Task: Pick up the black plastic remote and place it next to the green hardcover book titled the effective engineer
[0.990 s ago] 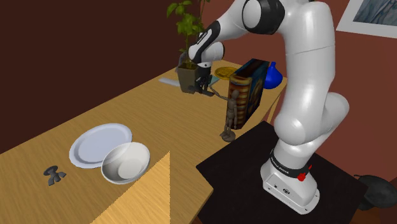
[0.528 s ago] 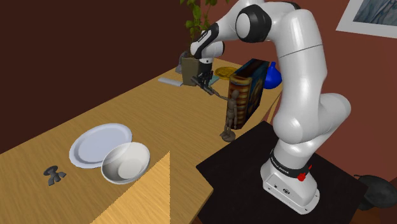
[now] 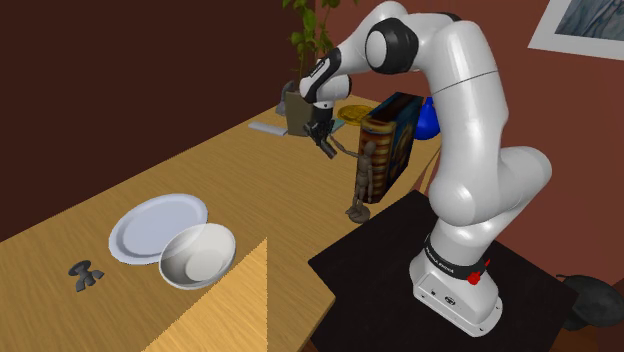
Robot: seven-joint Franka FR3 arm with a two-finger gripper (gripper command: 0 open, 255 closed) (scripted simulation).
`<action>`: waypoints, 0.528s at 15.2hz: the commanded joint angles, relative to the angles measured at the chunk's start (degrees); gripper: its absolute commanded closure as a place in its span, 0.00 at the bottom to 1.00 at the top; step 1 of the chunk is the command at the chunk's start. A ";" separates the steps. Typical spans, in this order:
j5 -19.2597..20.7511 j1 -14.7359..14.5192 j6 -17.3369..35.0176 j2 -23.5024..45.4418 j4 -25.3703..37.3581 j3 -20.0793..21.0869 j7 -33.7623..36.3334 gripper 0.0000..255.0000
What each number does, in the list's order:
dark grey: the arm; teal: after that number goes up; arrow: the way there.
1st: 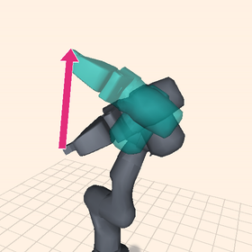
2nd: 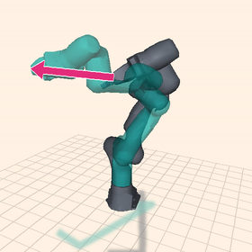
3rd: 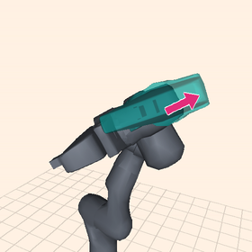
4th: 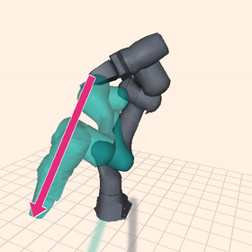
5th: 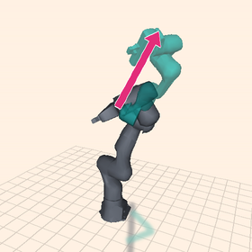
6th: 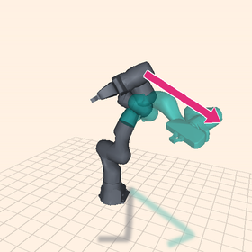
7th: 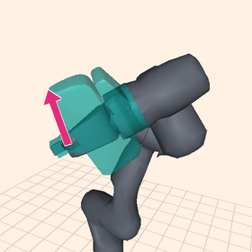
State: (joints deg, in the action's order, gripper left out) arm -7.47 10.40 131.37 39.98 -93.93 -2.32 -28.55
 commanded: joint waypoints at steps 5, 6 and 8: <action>-0.26 0.14 2.91 3.16 0.16 0.16 -0.27 1.00; -0.26 0.14 2.90 3.17 0.17 0.16 -0.26 1.00; -0.25 0.15 2.90 3.17 0.18 0.17 -0.26 1.00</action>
State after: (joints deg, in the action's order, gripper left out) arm -7.75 10.33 134.14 43.00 -93.82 -1.91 -28.82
